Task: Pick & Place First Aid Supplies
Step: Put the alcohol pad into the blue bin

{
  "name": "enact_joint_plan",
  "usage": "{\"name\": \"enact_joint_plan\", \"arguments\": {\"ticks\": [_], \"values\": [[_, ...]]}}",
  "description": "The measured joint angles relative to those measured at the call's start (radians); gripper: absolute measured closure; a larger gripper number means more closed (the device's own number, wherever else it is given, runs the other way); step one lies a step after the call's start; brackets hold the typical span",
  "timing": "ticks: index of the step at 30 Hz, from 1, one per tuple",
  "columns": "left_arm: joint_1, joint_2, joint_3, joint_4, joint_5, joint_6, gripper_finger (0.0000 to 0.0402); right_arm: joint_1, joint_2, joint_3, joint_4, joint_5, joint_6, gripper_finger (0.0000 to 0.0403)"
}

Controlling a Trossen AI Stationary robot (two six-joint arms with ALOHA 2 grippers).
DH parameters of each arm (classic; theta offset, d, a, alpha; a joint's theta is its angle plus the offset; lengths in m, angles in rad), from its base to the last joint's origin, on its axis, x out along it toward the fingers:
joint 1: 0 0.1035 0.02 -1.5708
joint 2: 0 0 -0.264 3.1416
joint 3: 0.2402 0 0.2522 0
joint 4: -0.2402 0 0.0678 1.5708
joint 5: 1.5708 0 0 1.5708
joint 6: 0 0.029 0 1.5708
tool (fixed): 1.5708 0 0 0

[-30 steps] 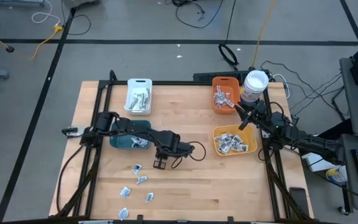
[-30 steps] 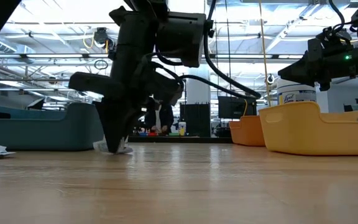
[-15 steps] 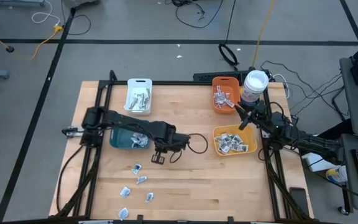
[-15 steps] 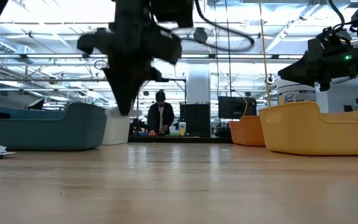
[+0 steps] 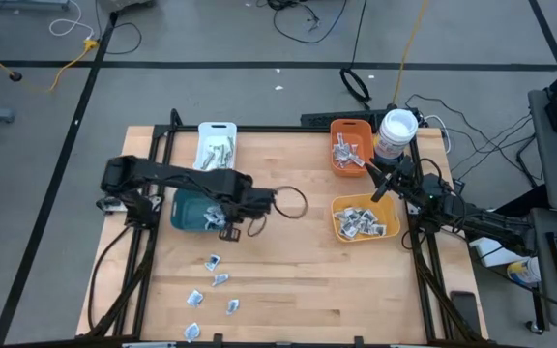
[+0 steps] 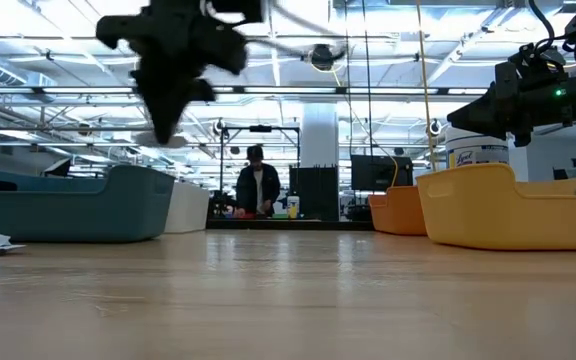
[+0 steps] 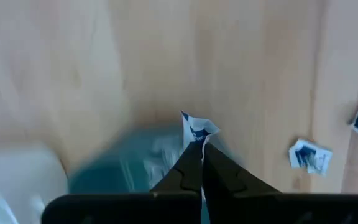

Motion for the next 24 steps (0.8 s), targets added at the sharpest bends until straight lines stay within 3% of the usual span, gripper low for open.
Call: {"name": "enact_joint_plan", "arguments": {"ticks": [4,15,24], "values": [[0.042,-0.096,-0.134,0.000,-0.002,-0.159,0.0401,0.000,0.000,0.000,0.000,0.000,0.000,0.0287],[0.161,-0.350,-0.401,0.006,0.005,-0.402,0.0401,0.000,0.000,0.000,0.000,0.000,0.000,0.0286],[0.197,-0.414,-0.573,0.104,0.025,-0.621,0.0401,0.000,0.000,0.000,0.000,0.000,0.000,0.0287]]}}
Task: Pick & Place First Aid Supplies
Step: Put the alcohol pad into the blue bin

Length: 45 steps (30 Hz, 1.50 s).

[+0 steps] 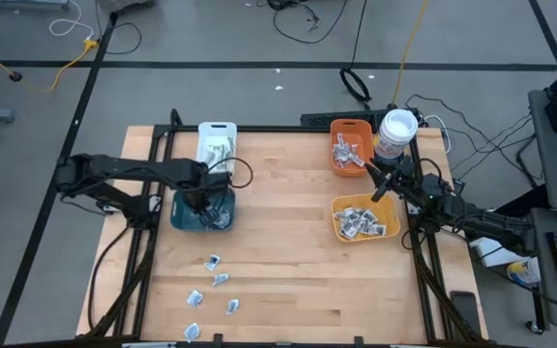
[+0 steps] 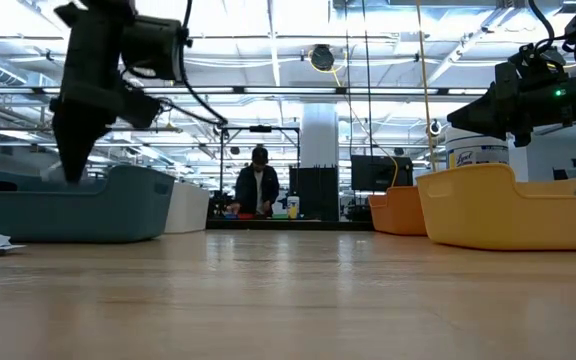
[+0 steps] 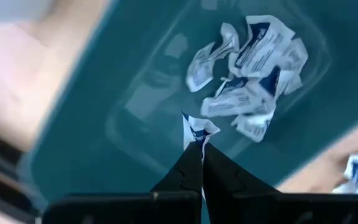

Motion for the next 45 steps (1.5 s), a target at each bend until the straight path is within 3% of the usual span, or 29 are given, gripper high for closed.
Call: {"name": "enact_joint_plan", "arguments": {"ticks": [7,13,17,24,28,33,45], "values": [[-0.026,0.005,-0.129,0.156,0.025,-0.109,0.0401,0.000,0.000,0.000,0.000,0.000,0.000,0.0286],[-0.030,0.005,-0.152,0.167,0.025,-0.166,0.0392,0.000,0.000,0.000,0.000,0.000,0.000,0.0286],[-0.027,0.005,-0.152,0.167,0.029,-0.209,0.0345,0.000,0.000,0.000,0.000,0.000,0.000,0.0286],[-0.042,-0.007,-0.104,0.115,0.034,-0.332,0.0213,0.000,0.000,0.000,0.000,0.000,0.000,0.0286],[-0.093,-0.008,-0.033,0.041,0.025,-0.510,0.0154,0.000,0.000,0.000,0.000,0.000,0.000,0.0286],[-0.208,-0.006,0.050,0.008,0.027,-0.747,0.0114,0.000,0.000,0.000,0.000,0.000,0.000,0.0286],[-0.561,0.183,0.301,-0.031,0.065,-1.325,0.0098,0.000,0.000,0.000,0.000,0.000,0.000,0.0287]]}}
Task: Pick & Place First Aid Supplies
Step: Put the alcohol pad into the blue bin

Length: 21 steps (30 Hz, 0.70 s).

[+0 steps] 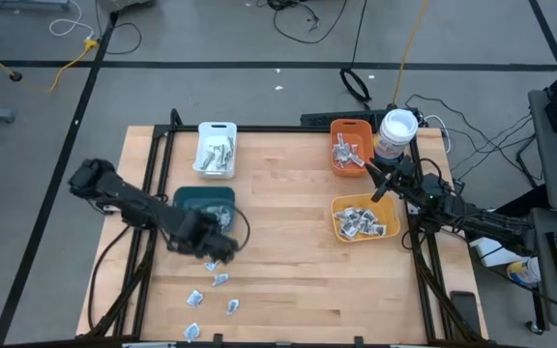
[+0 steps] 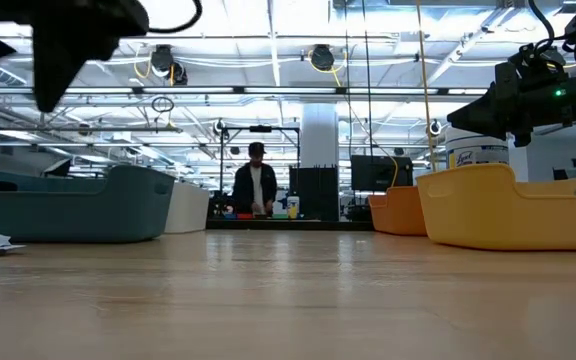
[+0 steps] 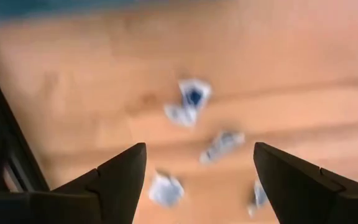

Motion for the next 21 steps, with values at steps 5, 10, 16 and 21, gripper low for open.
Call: {"name": "enact_joint_plan", "arguments": {"ticks": [5,10,16,21], "values": [[-0.093,0.114,0.133,-0.003,0.025,-0.108,0.0098,0.000,0.000,0.000,0.000,0.000,0.000,0.0287],[-0.161,0.231,0.257,0.002,0.035,-0.176,0.0098,0.000,0.000,0.000,0.000,0.000,0.000,0.0287],[-0.218,0.345,0.350,0.061,0.043,-0.227,0.0102,0.000,0.000,0.000,0.000,0.000,0.000,0.0287],[-0.230,0.438,0.367,0.172,0.066,-0.224,0.0116,0.000,0.000,0.000,0.000,0.000,0.000,0.0287]]}}
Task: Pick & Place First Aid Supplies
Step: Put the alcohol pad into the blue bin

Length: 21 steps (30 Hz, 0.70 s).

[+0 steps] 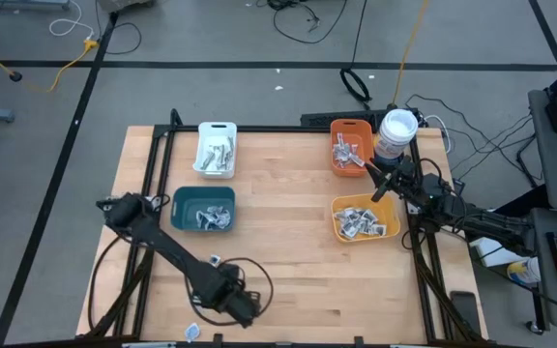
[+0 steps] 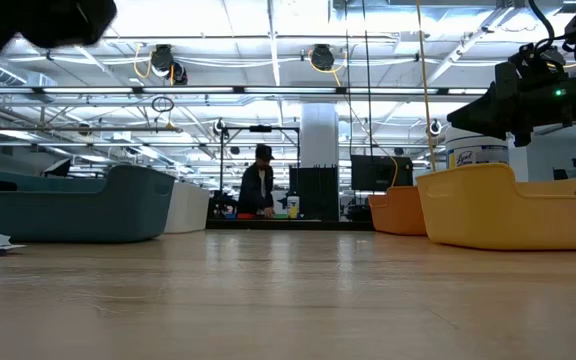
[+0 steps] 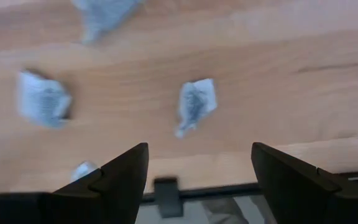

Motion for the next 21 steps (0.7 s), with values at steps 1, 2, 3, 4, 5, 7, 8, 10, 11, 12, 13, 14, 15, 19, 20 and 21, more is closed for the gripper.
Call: {"name": "enact_joint_plan", "arguments": {"ticks": [1,2,3,4,5,7,8,10,11,12,13,14,15,19,20,21], "values": [[-0.001,0.017,0.000,0.020,0.001,0.003,0.0120,0.000,0.000,0.000,0.000,0.000,0.000,0.0286],[-0.001,0.034,0.000,0.039,0.001,0.008,0.0124,0.000,0.000,0.000,0.000,0.000,0.000,0.0286],[-0.001,0.049,0.000,0.059,0.005,0.013,0.0128,0.000,0.000,0.000,0.000,0.000,0.000,0.0286],[-0.001,0.063,0.000,0.073,0.011,0.015,0.0132,0.000,0.000,0.000,0.000,0.000,0.000,0.0287],[-0.001,0.077,0.000,0.079,0.018,0.018,0.0135,0.000,0.000,0.000,0.000,0.000,0.000,0.0287],[-0.001,0.098,0.000,0.078,0.037,0.022,0.0142,0.000,0.000,0.000,0.000,0.000,0.000,0.0286],[-0.001,0.106,0.000,0.073,0.042,0.022,0.0144,0.000,0.000,0.000,0.000,0.000,0.000,0.0286],[-0.001,0.117,0.000,0.068,0.046,0.023,0.0146,0.000,0.000,0.000,0.000,0.000,0.000,0.0287],[-0.001,0.121,0.000,0.070,0.046,0.026,0.0146,0.000,0.000,0.000,0.000,0.000,0.000,0.0287],[-0.001,0.123,0.000,0.073,0.046,0.036,0.0146,0.000,0.000,0.000,0.000,0.000,0.000,0.0286],[-0.001,0.124,0.000,0.073,0.045,0.042,0.0146,0.000,0.000,0.000,0.000,0.000,0.000,0.0286],[-0.001,0.124,-0.004,0.080,0.045,0.051,0.0146,0.000,0.000,0.000,0.000,0.000,0.000,0.0287],[0.001,0.124,-0.010,0.092,0.045,0.063,0.0147,0.000,0.000,0.000,0.000,0.000,0.000,0.0287],[0.013,0.125,-0.017,0.101,0.054,0.104,0.0147,0.000,0.000,0.000,0.000,0.000,0.000,0.0286],[0.016,0.125,-0.017,0.102,0.054,0.107,0.0148,0.000,0.000,0.000,0.000,0.000,0.000,0.0287],[0.019,0.125,-0.017,0.102,0.054,0.109,0.0151,0.000,0.000,0.000,0.000,0.000,0.000,0.0287]]}}
